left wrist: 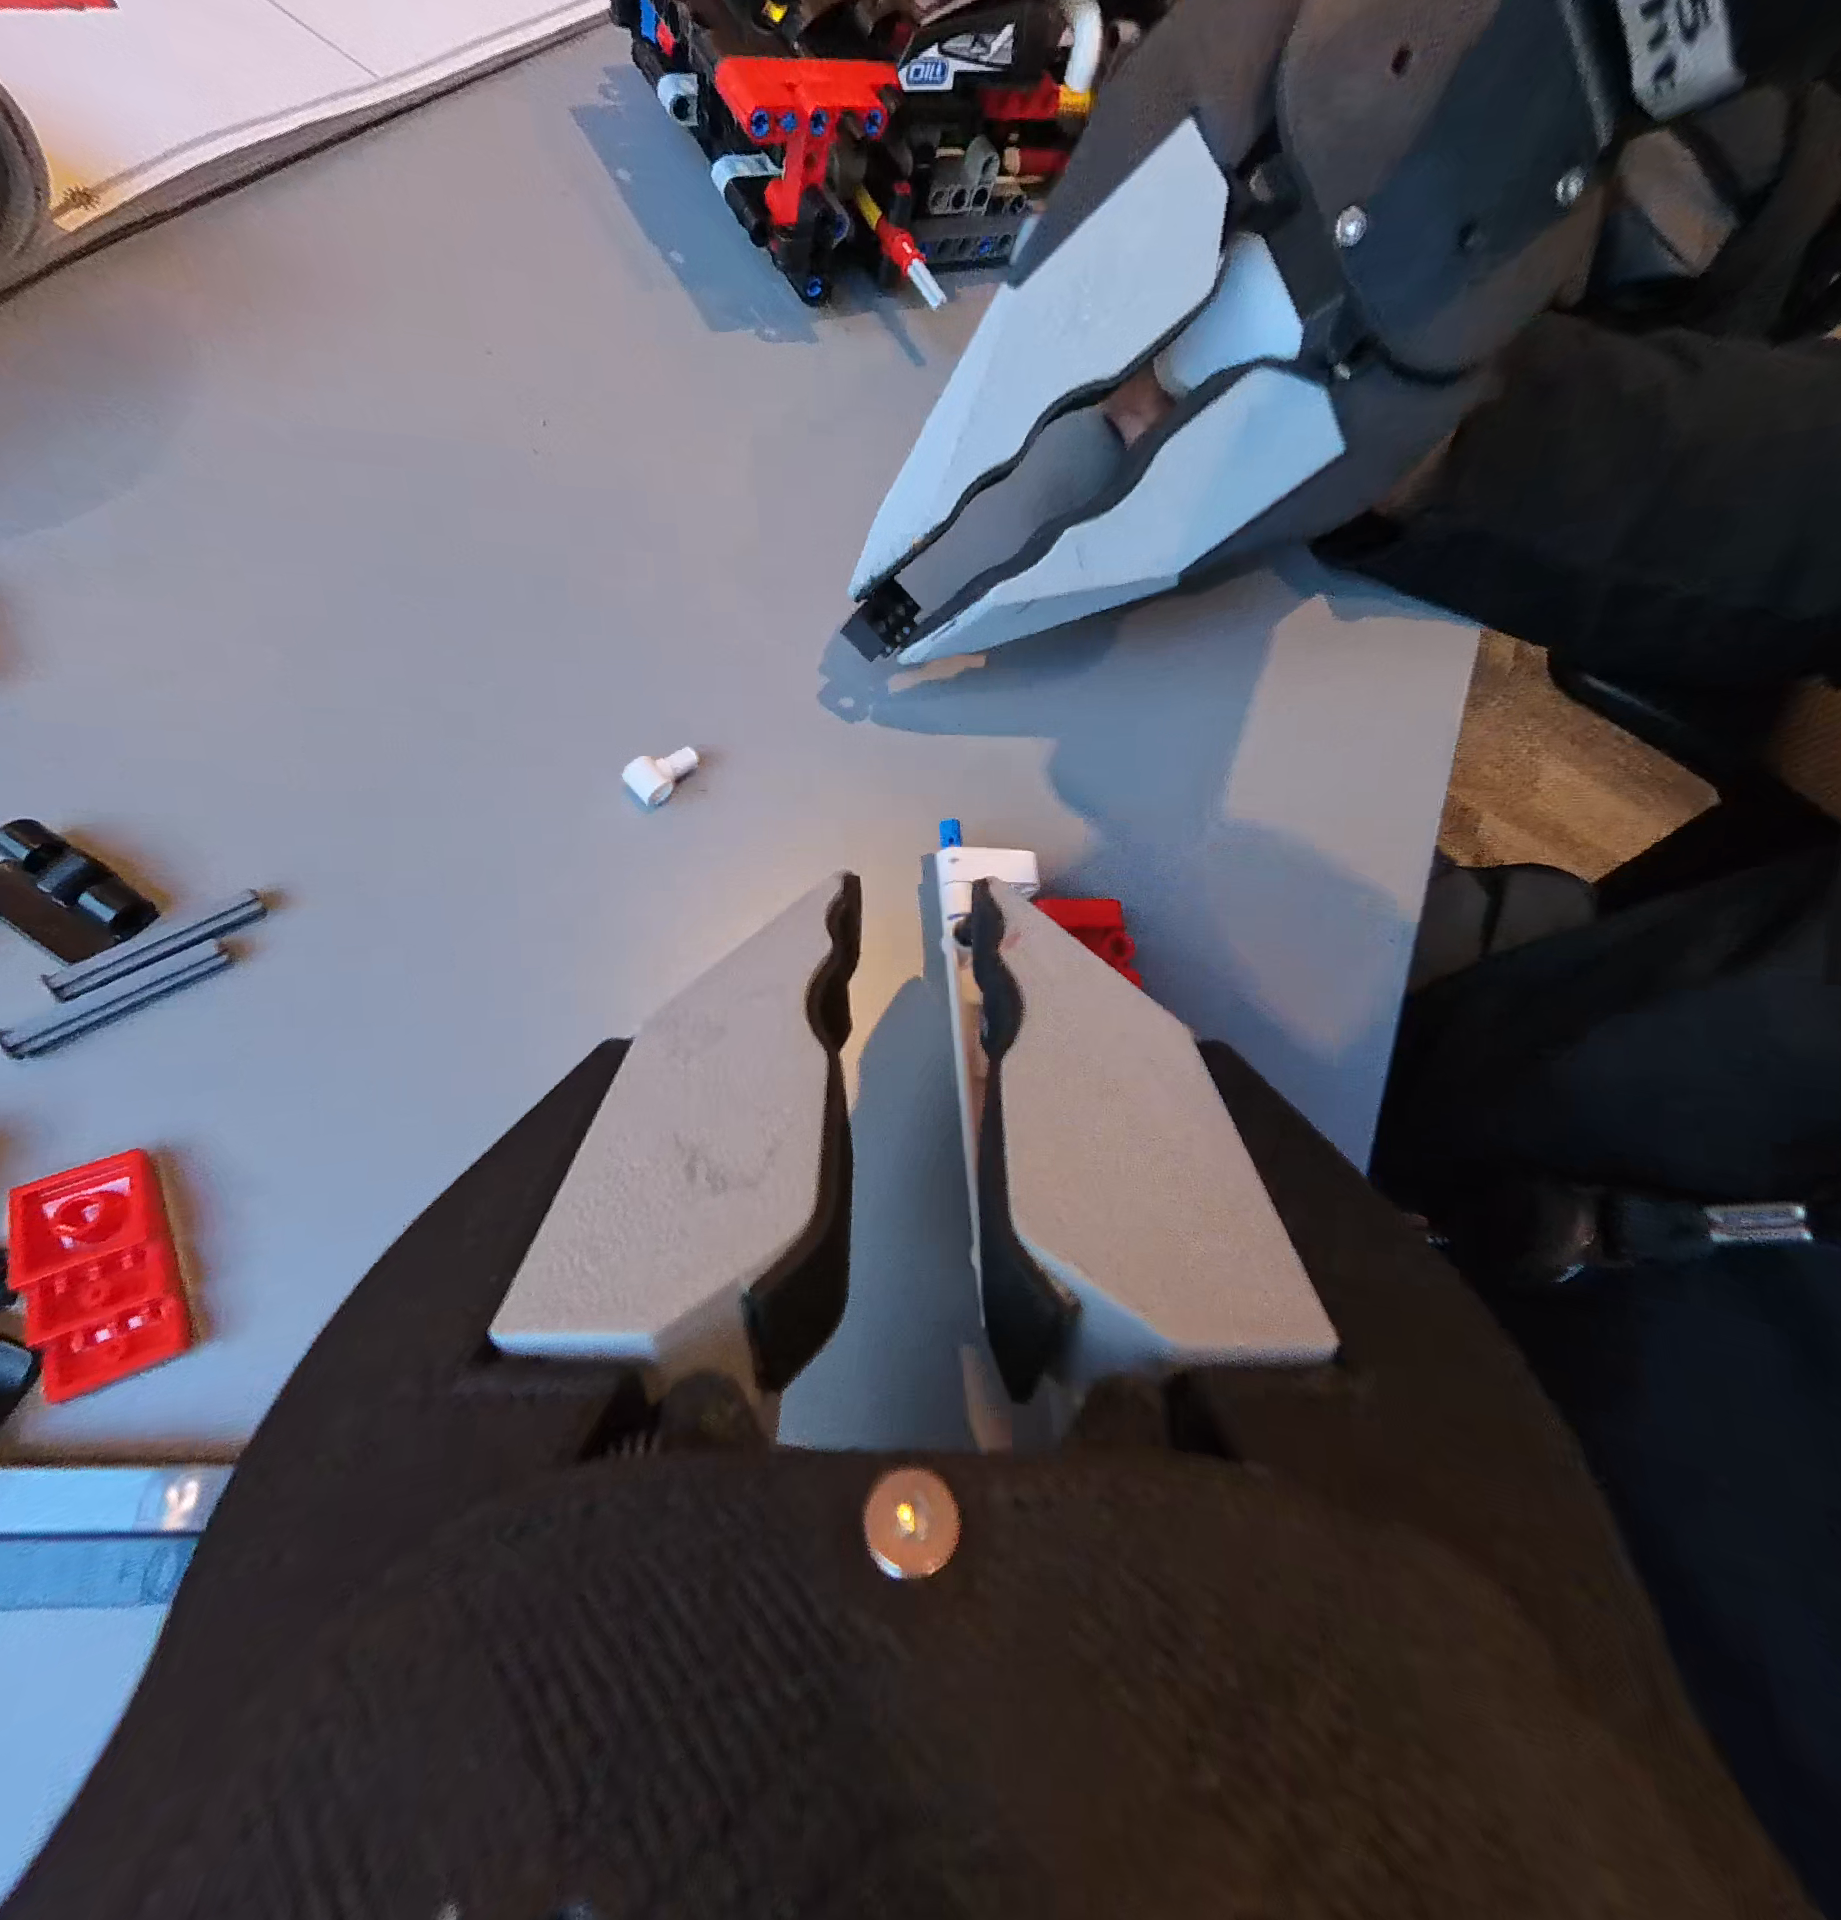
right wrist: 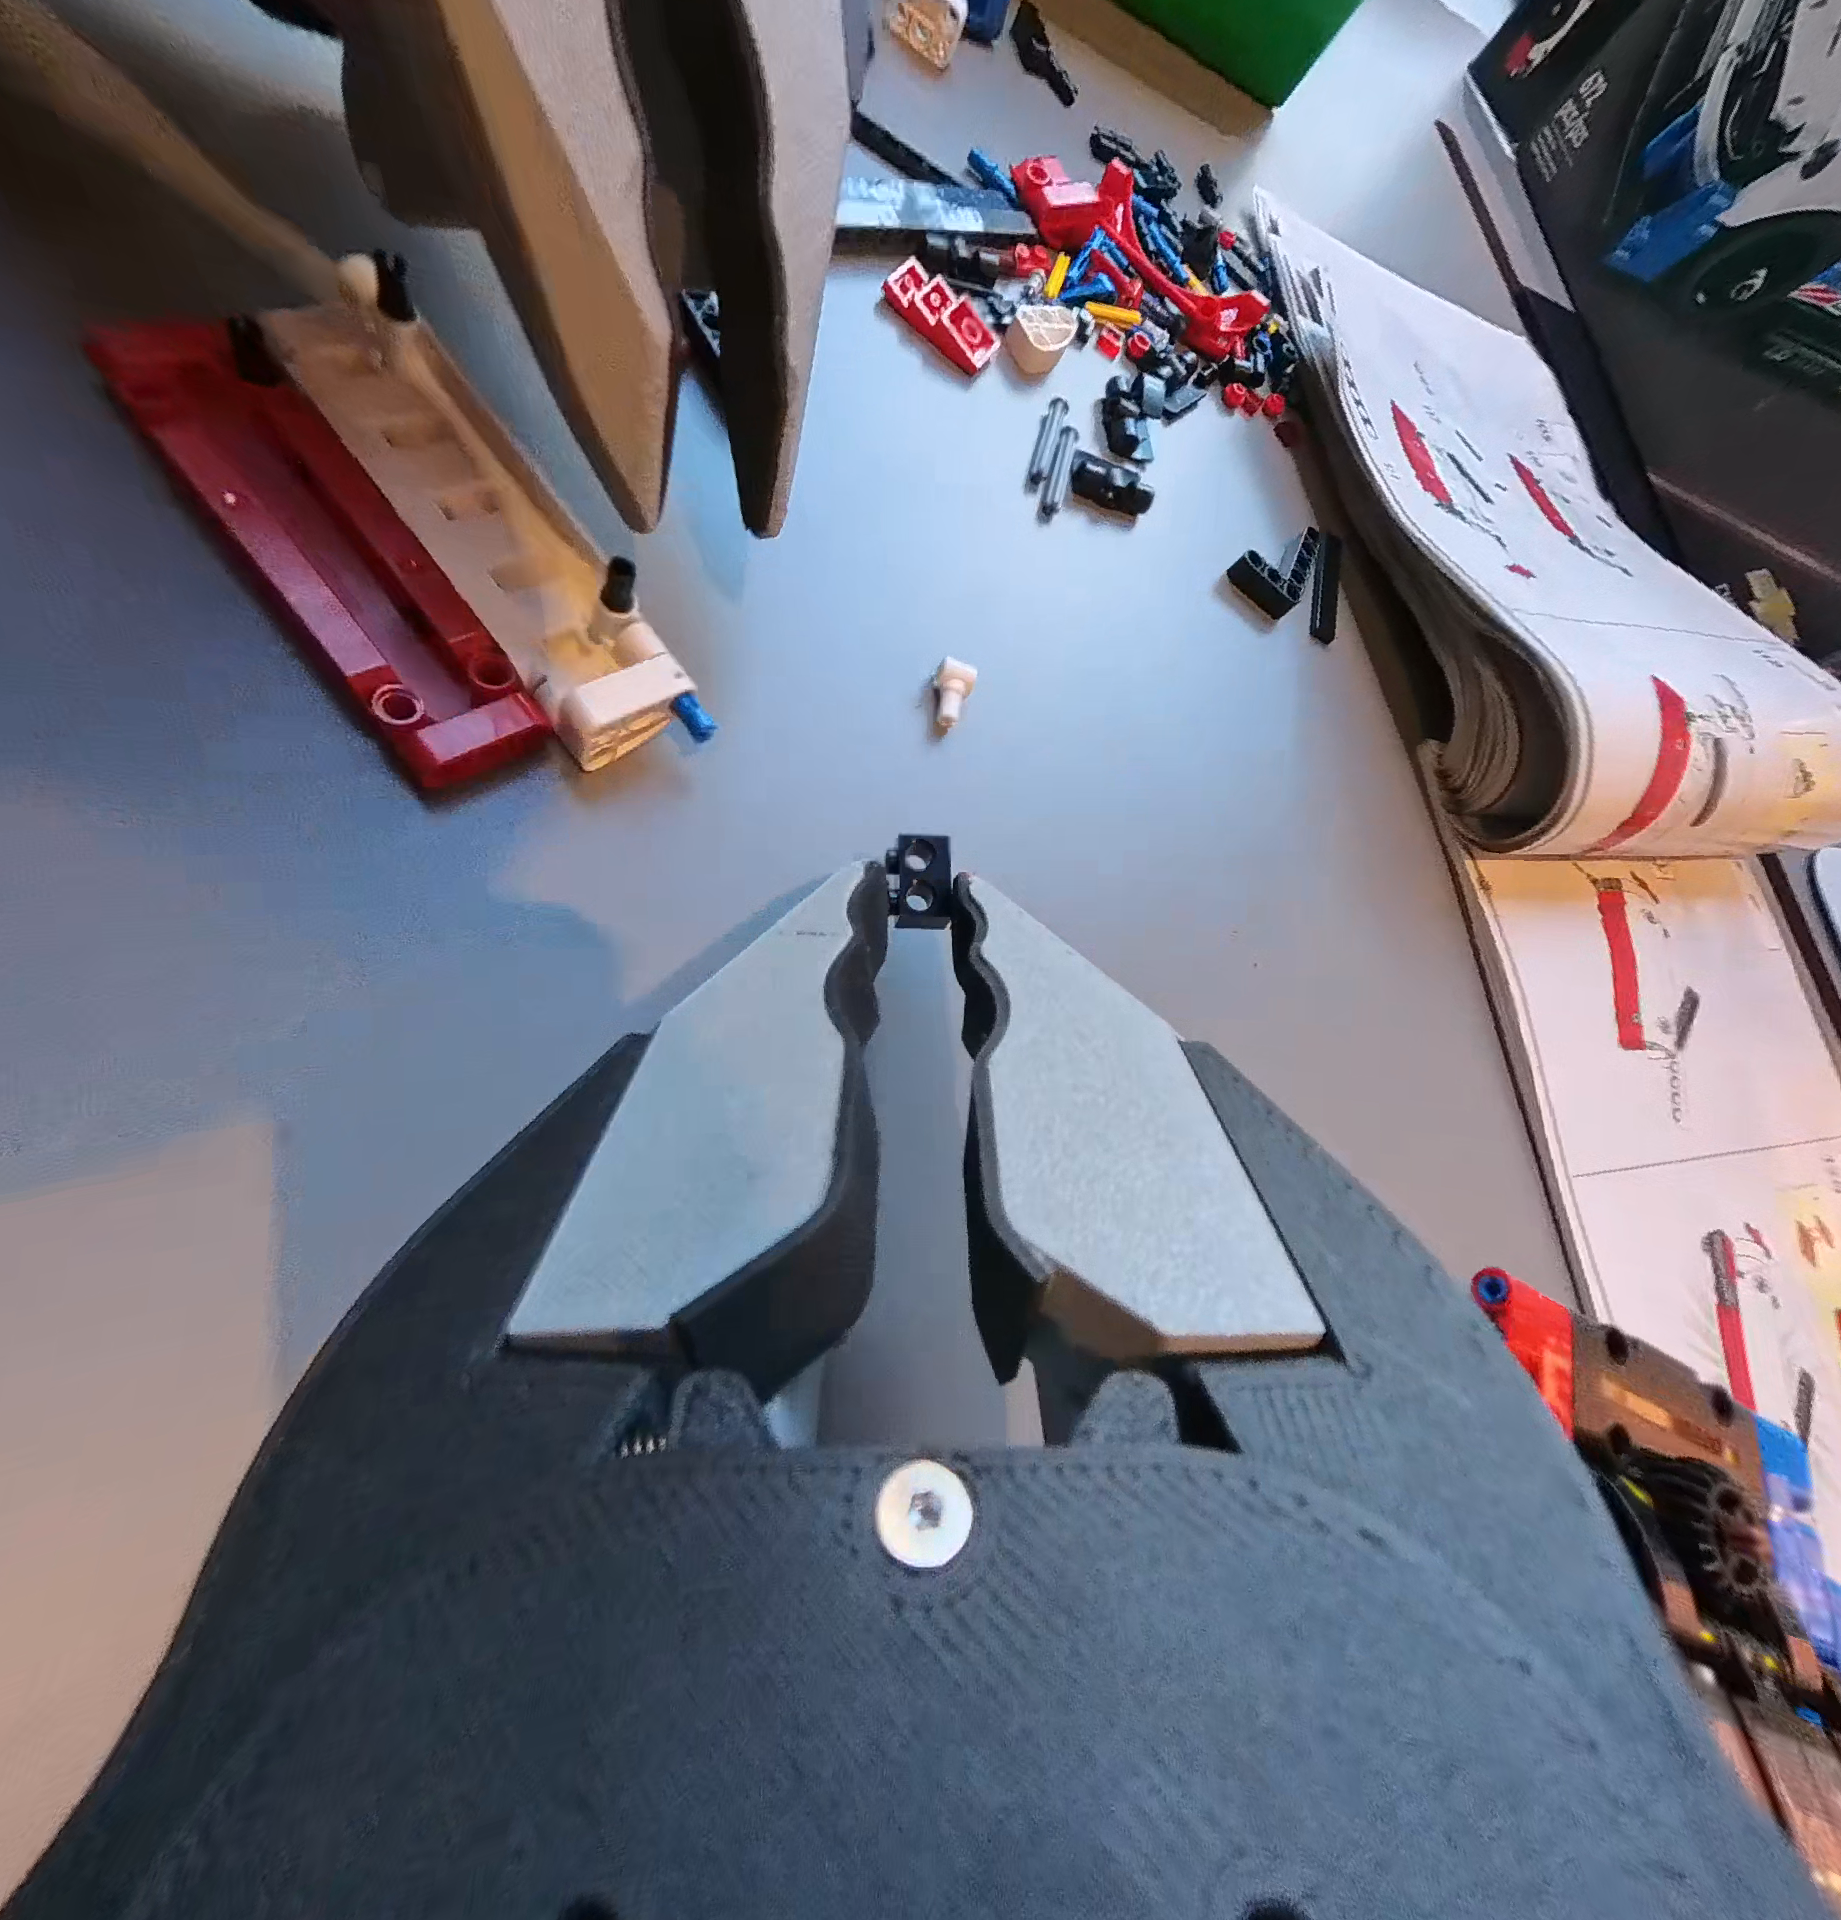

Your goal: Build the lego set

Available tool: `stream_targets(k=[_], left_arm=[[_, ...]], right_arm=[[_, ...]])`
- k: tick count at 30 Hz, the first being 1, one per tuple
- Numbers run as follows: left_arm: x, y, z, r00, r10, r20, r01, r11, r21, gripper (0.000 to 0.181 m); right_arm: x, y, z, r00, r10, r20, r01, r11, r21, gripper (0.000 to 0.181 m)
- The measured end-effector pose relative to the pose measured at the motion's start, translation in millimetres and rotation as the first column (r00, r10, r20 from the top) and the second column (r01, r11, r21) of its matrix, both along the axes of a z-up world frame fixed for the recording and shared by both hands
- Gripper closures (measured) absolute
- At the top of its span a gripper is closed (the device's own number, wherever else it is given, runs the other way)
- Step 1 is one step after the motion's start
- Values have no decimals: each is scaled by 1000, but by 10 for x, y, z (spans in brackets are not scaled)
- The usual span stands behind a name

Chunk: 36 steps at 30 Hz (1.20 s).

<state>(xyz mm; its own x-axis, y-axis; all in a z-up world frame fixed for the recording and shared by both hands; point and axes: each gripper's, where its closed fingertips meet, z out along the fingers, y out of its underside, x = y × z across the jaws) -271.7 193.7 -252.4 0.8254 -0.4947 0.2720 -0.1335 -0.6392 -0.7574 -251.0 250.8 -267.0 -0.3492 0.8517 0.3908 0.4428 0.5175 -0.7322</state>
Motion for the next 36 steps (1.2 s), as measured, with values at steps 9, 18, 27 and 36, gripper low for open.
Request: stream_targets(k=[9,18,27,36], left_arm=[[57,58,36,998,68,-8,-68,997,-38,164],[186,248,173,971,106,213,-79,988,-133,158],[281,229,175,953,103,285,-64,988,-142,158],[253,226,117,964,109,244,-73,986,-151,157]], right_arm=[[13,-150,51,999,6,-45,1,990,144,171],[64,-233,302,980,19,-199,29,972,233,172],[66,-199,225,985,4,-172,42,964,264,171],[65,36,-51,991,-133,-24,136,974,180,172]])
